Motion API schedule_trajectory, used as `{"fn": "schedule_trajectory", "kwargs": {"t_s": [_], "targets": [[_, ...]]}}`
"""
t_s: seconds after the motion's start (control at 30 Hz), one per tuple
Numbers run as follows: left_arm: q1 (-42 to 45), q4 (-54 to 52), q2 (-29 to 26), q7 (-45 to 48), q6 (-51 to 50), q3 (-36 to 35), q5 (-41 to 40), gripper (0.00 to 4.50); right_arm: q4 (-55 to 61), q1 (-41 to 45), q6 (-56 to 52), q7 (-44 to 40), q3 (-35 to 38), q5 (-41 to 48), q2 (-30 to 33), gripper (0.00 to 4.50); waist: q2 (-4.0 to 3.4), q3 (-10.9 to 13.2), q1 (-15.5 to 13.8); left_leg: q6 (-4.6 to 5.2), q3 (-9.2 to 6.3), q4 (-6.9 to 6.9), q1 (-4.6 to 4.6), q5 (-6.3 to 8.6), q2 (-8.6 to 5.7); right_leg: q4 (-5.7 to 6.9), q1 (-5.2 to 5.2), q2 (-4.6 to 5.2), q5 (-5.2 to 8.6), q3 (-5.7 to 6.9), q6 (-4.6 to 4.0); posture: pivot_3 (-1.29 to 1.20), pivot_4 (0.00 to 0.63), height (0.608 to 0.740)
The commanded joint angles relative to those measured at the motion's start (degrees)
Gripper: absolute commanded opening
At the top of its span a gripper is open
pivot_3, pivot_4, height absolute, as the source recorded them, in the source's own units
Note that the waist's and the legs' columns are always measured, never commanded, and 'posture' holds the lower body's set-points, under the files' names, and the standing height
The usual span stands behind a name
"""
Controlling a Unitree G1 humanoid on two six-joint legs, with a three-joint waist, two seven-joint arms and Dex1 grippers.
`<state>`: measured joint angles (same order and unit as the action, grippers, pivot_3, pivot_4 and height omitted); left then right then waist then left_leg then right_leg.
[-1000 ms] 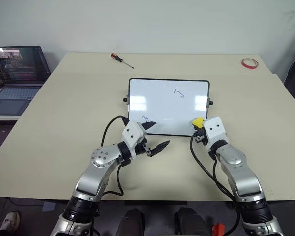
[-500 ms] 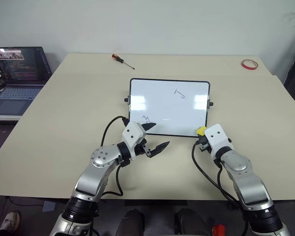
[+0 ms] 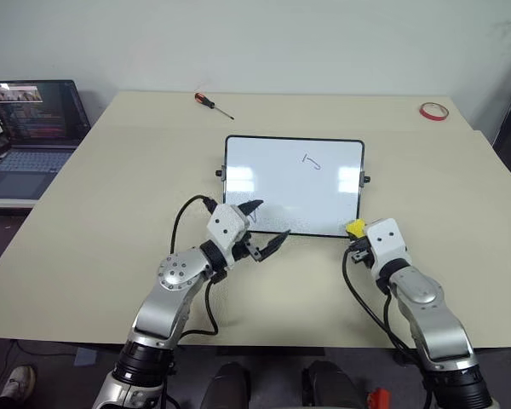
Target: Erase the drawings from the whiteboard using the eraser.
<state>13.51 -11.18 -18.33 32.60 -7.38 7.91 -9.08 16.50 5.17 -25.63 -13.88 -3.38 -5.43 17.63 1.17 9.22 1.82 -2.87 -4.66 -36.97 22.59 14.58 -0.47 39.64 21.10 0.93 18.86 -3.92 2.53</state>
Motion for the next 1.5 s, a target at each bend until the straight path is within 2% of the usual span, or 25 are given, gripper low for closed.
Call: {"fn": "schedule_trajectory", "kwargs": {"t_s": [0.03,0.3,0.7,0.97,1.5], "targets": [[1.63,1.17,0.4,-2.98,4.44,-1.34,2.93,4.5,-0.09,2.6,4.37,0.7,0.58,0.09,-0.45,1.3,0.0,0.0,0.06,0.0,0.0,0.0,0.0,0.0,0.0,0.01,0.0,0.0,0.0,0.0,0.0,0.0,0.15,0.74],[2.21,5.58,1.67,-4.04,6.64,-0.83,3.9,4.5,-9.82,14.57,11.93,1.63,-1.03,-1.2,-2.03,1.3,-0.02,0.02,0.1,0.0,0.02,0.02,0.03,0.0,0.01,0.0,0.06,-0.01,0.0,0.01,0.0,0.0,0.15,0.74],[4.15,7.54,1.77,-2.39,7.58,-1.15,3.6,4.5,-34.87,34.43,25.78,-0.43,-3.79,-2.72,-2.61,1.3,-0.03,0.03,0.25,0.0,0.05,0.02,0.13,0.0,0.01,0.0,0.19,0.0,0.0,0.0,-0.01,0.0,0.15,0.74],[4.36,7.55,2.18,-2.15,7.52,-1.02,3.52,4.5,-40.88,37.97,30.81,-2.6,-4.66,-2.32,-3.15,1.3,-0.03,0.03,0.23,0.0,0.05,0.01,0.22,0.0,0.01,-0.02,0.26,0.06,0.0,0.0,-0.01,0.0,0.15,0.74],[4.31,7.13,2.77,-1.78,6.79,-0.67,3.46,4.5,-46.25,41.99,32.55,-3.78,-5.42,-3.86,-3.96,1.3,-0.04,0.03,0.39,0.0,0.05,0.01,0.21,0.0,0.02,0.03,0.27,0.06,0.0,0.0,-0.01,0.0,0.15,0.74]]}}
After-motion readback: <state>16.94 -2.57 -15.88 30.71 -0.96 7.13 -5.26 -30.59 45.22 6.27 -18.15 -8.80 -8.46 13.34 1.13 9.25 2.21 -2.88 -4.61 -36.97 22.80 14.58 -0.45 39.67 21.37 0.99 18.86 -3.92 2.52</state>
